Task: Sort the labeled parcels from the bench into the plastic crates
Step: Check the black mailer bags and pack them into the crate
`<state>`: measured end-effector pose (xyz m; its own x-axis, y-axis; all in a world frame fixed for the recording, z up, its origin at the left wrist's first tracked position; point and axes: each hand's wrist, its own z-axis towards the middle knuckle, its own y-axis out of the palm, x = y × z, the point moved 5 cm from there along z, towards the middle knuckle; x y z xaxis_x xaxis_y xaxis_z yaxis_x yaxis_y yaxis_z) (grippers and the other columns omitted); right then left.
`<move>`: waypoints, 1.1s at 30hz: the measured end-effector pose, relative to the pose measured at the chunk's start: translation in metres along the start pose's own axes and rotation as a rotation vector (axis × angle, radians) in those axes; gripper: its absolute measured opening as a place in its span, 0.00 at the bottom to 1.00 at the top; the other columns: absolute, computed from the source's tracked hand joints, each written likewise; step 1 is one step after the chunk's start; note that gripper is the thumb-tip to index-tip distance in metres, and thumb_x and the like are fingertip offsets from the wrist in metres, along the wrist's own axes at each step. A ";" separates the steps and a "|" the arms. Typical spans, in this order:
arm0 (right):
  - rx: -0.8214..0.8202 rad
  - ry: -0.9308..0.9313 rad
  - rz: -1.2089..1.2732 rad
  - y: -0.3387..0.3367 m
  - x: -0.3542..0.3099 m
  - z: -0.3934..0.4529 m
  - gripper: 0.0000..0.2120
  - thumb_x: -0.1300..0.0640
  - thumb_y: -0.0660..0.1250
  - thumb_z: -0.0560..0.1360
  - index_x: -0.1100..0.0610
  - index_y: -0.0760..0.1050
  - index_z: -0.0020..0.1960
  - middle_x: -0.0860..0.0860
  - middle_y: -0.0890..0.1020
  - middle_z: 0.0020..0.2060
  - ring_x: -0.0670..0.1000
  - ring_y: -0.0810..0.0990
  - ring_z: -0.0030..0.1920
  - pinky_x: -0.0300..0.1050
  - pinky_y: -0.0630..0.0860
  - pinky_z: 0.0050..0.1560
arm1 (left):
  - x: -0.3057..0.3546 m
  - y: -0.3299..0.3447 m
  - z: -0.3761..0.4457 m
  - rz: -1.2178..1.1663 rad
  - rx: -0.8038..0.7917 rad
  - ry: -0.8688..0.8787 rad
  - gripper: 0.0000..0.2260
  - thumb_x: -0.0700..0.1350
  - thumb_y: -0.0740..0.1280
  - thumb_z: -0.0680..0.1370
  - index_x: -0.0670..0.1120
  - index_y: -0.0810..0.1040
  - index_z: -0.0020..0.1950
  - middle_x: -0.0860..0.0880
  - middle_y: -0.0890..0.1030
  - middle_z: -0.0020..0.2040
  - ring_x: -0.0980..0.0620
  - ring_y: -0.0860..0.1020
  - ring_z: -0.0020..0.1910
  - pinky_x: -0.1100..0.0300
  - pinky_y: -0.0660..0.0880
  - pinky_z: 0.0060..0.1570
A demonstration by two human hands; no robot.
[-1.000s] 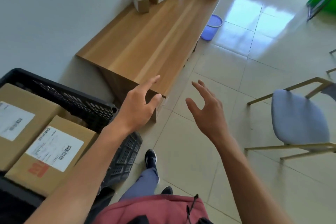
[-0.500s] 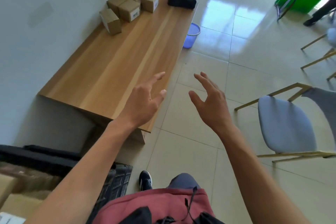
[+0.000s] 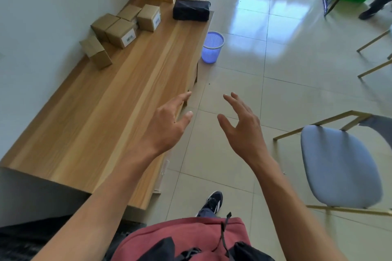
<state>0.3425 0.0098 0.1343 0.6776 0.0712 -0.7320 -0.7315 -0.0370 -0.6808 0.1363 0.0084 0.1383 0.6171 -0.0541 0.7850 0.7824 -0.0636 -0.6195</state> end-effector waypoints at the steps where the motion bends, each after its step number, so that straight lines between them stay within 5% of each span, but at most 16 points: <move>1: 0.000 0.000 0.000 -0.005 0.007 0.013 0.26 0.55 0.70 0.81 0.50 0.70 0.78 0.50 0.67 0.80 0.50 0.63 0.80 0.36 0.54 0.73 | 0.003 0.005 0.014 0.005 0.002 -0.002 0.24 0.46 0.66 0.84 0.51 0.68 0.80 0.54 0.73 0.77 0.60 0.70 0.74 0.54 0.69 0.75; 5: -0.007 -0.002 -0.001 -0.023 0.026 0.064 0.26 0.55 0.70 0.81 0.51 0.70 0.78 0.50 0.68 0.80 0.50 0.64 0.80 0.37 0.56 0.74 | 0.013 0.015 0.066 0.025 0.010 0.004 0.25 0.46 0.66 0.84 0.50 0.67 0.81 0.53 0.71 0.77 0.65 0.67 0.71 0.61 0.66 0.72; 9: -0.026 -0.010 -0.002 -0.030 0.030 0.112 0.27 0.55 0.70 0.81 0.51 0.69 0.79 0.50 0.67 0.80 0.50 0.63 0.80 0.40 0.57 0.76 | 0.011 0.012 0.114 0.020 0.040 -0.023 0.25 0.46 0.66 0.84 0.50 0.66 0.81 0.52 0.71 0.78 0.57 0.68 0.76 0.59 0.65 0.73; 22: -0.034 0.012 -0.065 -0.016 0.017 0.285 0.27 0.55 0.70 0.81 0.49 0.69 0.79 0.48 0.67 0.80 0.49 0.63 0.80 0.47 0.60 0.79 | -0.035 -0.025 0.280 -0.070 0.068 -0.048 0.24 0.46 0.66 0.84 0.50 0.66 0.81 0.52 0.71 0.78 0.57 0.69 0.76 0.54 0.67 0.76; 33: -0.112 0.042 -0.067 0.006 0.021 0.380 0.27 0.56 0.71 0.81 0.49 0.69 0.78 0.47 0.67 0.80 0.47 0.63 0.80 0.42 0.59 0.77 | -0.065 -0.023 0.367 -0.130 0.036 -0.107 0.24 0.47 0.65 0.84 0.52 0.67 0.80 0.54 0.72 0.78 0.57 0.69 0.76 0.56 0.67 0.74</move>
<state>0.3234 0.3903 0.1247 0.7289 0.0355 -0.6837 -0.6732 -0.1447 -0.7252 0.1092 0.3795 0.1030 0.5140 0.0585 0.8558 0.8578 -0.0277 -0.5133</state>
